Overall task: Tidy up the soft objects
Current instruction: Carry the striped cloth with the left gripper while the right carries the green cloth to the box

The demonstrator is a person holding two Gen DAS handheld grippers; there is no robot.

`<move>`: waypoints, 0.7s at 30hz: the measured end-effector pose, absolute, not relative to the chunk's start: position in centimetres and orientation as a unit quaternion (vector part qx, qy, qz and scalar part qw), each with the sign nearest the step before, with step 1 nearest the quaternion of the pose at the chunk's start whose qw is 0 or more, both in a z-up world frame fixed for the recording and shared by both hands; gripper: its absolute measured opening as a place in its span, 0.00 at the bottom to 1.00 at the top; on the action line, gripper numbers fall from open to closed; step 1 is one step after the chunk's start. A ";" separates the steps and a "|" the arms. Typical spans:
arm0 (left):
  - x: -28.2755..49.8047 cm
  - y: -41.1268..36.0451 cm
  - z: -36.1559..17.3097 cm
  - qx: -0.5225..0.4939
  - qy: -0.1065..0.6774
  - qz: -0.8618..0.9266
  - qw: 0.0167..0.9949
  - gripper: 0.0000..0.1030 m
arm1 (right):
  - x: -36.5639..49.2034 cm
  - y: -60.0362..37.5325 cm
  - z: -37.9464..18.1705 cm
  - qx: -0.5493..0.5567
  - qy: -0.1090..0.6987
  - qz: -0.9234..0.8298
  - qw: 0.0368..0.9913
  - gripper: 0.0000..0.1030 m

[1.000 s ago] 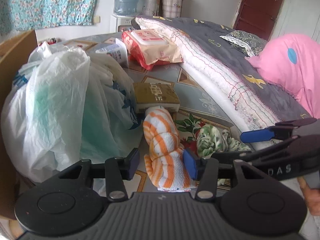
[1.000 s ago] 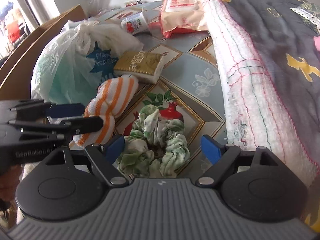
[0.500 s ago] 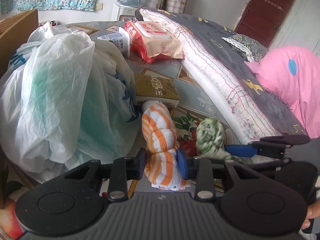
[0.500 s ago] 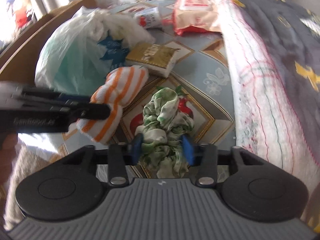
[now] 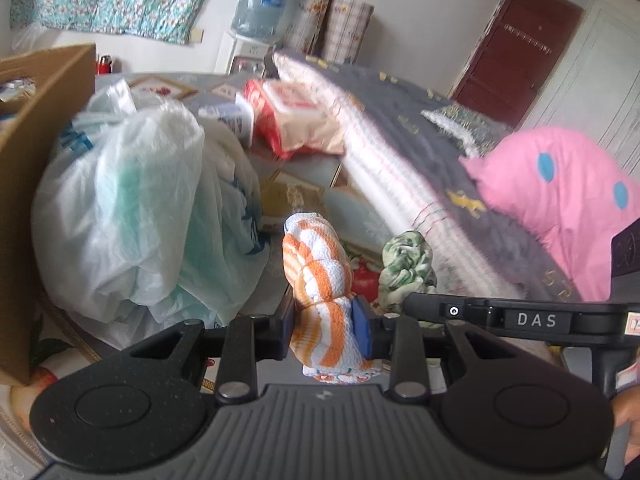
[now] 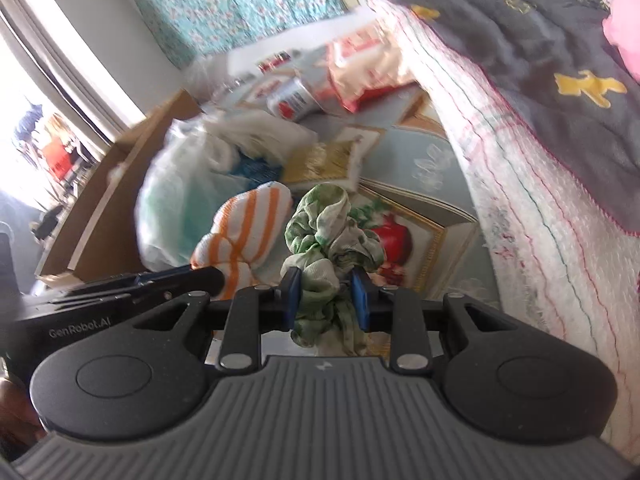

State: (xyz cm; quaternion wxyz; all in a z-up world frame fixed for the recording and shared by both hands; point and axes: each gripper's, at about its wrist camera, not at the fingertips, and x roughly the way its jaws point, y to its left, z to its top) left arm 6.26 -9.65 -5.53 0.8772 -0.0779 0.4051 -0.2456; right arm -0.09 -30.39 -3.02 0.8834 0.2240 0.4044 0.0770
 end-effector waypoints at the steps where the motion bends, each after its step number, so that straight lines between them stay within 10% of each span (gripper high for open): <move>1: 5.9 -9.3 -5.0 -0.081 0.399 -0.245 0.880 0.31 | -0.2 -30.2 -2.5 0.226 0.399 0.083 0.885 0.25; 21: 0.6 6.0 7.0 -0.117 0.248 -0.086 0.958 0.31 | 8.4 -14.2 8.3 0.163 0.321 0.326 0.874 0.25</move>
